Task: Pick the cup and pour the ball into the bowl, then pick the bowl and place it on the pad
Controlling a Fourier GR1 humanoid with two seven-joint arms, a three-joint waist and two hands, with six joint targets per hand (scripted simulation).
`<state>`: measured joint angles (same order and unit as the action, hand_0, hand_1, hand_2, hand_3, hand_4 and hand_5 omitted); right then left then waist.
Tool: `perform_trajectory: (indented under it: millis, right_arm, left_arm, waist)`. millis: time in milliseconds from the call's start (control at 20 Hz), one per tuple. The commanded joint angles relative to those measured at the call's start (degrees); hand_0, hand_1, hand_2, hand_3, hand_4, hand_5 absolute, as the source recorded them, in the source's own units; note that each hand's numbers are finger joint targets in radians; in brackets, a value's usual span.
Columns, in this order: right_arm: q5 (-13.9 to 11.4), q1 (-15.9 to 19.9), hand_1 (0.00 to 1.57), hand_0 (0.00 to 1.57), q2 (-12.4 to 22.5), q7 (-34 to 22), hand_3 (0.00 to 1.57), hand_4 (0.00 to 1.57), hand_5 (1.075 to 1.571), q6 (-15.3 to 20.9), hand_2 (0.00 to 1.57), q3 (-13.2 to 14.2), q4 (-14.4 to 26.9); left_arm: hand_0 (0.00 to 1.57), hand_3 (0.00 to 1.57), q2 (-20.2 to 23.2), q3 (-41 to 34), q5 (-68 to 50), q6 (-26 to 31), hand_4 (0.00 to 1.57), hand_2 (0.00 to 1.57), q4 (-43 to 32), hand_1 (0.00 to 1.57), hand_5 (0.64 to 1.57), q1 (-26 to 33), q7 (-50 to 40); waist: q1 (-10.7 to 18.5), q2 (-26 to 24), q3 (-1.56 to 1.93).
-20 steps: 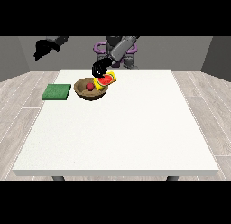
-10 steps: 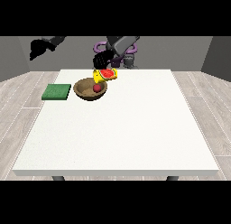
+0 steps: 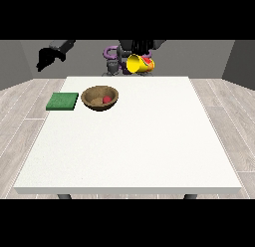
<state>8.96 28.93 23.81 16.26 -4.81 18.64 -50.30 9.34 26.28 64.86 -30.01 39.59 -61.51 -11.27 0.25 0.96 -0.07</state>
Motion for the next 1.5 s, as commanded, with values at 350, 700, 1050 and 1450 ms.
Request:
perform_trajectory:
  millis: [350,700,1050,1450]
  right_arm:
    - [0.8,3.0,0.0,0.0,-6.0,-2.2,0.65,0.61,1.57,3.4,0.55,-1.9,-3.7]
    - [2.1,1.7,0.0,0.0,-7.2,-2.0,0.43,0.67,1.571,3.7,0.4,-0.9,-3.6]
    - [2.7,-3.3,0.0,0.0,-11.3,0.1,0.0,0.0,1.568,3.5,0.0,-2.0,-4.6]
    - [0.5,-3.1,0.0,0.0,-15.2,4.8,0.0,0.0,1.57,5.0,0.0,-4.9,-2.1]
  left_arm:
    - [0.95,1.02,-5.4,-20.0,-36.5,6.2,1.44,1.12,10.2,0.95,1.269,8.0,17.1]
    - [0.0,0.0,-6.8,-37.1,-65.4,25.0,0.49,0.0,18.3,0.0,1.552,5.9,19.1]
    - [0.0,0.0,9.5,-48.9,-82.3,47.9,0.31,0.0,14.0,0.0,1.537,4.2,9.3]
    - [0.0,0.0,19.2,-53.7,-89.1,53.8,0.21,0.0,11.4,0.0,1.555,3.7,5.2]
  waist:
    - [3.1,4.8,-0.63]
    - [6.8,6.5,-0.58]
    - [7.2,5.6,-0.01]
    - [4.6,8.6,0.1]
